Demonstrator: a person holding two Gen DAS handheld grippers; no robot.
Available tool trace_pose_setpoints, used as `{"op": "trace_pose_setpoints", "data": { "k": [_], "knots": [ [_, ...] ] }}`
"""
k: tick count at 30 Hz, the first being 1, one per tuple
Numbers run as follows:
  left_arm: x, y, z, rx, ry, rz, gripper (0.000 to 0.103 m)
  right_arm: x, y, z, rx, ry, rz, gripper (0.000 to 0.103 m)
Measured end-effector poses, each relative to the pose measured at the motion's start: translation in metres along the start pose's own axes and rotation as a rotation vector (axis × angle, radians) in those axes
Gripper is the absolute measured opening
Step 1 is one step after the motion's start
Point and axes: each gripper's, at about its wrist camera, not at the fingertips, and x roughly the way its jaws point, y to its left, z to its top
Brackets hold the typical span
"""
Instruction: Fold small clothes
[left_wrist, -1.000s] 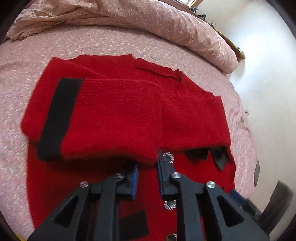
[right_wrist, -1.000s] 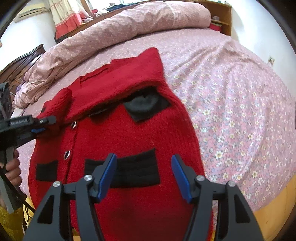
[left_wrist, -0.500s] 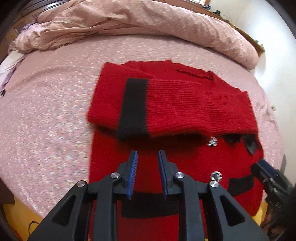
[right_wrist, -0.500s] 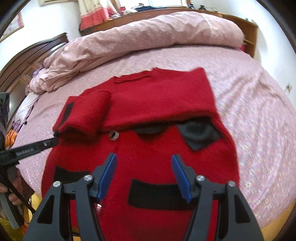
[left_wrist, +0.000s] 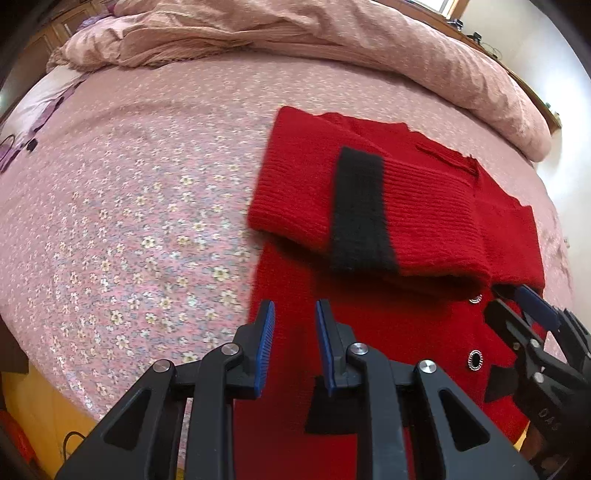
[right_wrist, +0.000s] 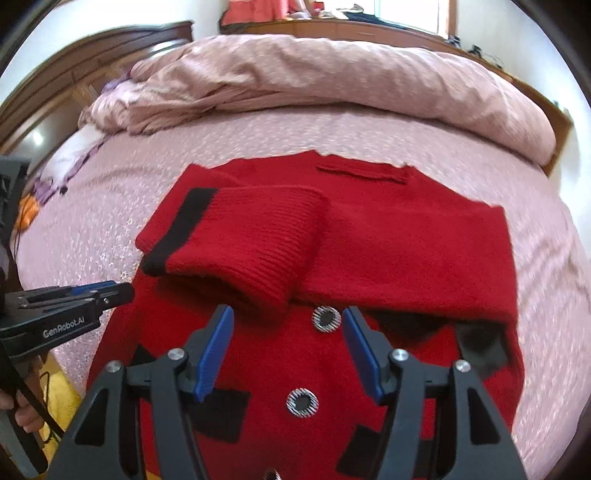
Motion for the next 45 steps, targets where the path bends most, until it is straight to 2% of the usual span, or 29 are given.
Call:
{"op": "trace_pose_setpoints", "data": {
  "k": [13, 17, 19, 21, 23, 24, 27, 36, 41, 43, 45],
  "knots": [
    [0.004, 0.022, -0.001, -0.064, 0.007, -0.004, 0.016, 0.034, 0.047, 0.024, -0.198, 0.027, -0.086, 0.064],
    [0.003, 0.024, -0.002, -0.071, 0.005, -0.012, 0.016, 0.045, 0.052, 0.028, -0.206, 0.036, -0.092, 0.063],
    [0.002, 0.025, -0.002, -0.073, 0.002, -0.009, 0.016, 0.047, 0.052, 0.030, -0.208, 0.033, -0.086, 0.054],
    [0.002, 0.024, -0.003, -0.074, 0.000, -0.006, 0.016, 0.049, 0.051, 0.032, -0.213, 0.028, -0.083, 0.026],
    [0.001, 0.023, -0.002, -0.074, -0.004, -0.006, 0.016, 0.046, 0.045, 0.035, -0.201, 0.011, -0.081, 0.013],
    [0.000, 0.022, -0.002, -0.072, -0.007, -0.008, 0.016, 0.042, 0.037, 0.038, -0.172, -0.005, -0.066, 0.011],
    [0.000, 0.018, -0.001, -0.065, -0.013, -0.011, 0.016, 0.027, 0.014, 0.048, -0.089, -0.042, -0.032, 0.010],
    [0.007, 0.010, 0.002, -0.051, -0.011, -0.017, 0.016, -0.007, -0.055, 0.051, 0.047, -0.136, -0.069, 0.010],
    [0.021, 0.010, 0.005, -0.051, 0.003, -0.001, 0.016, 0.012, -0.094, 0.034, 0.187, -0.100, -0.005, 0.011],
    [0.025, 0.010, 0.005, -0.043, 0.004, 0.018, 0.016, 0.024, -0.107, 0.025, 0.255, -0.070, 0.011, 0.018],
    [0.032, 0.011, 0.005, -0.031, 0.008, 0.052, 0.016, 0.030, -0.120, 0.017, 0.322, -0.059, 0.025, 0.036]
  ]
}}
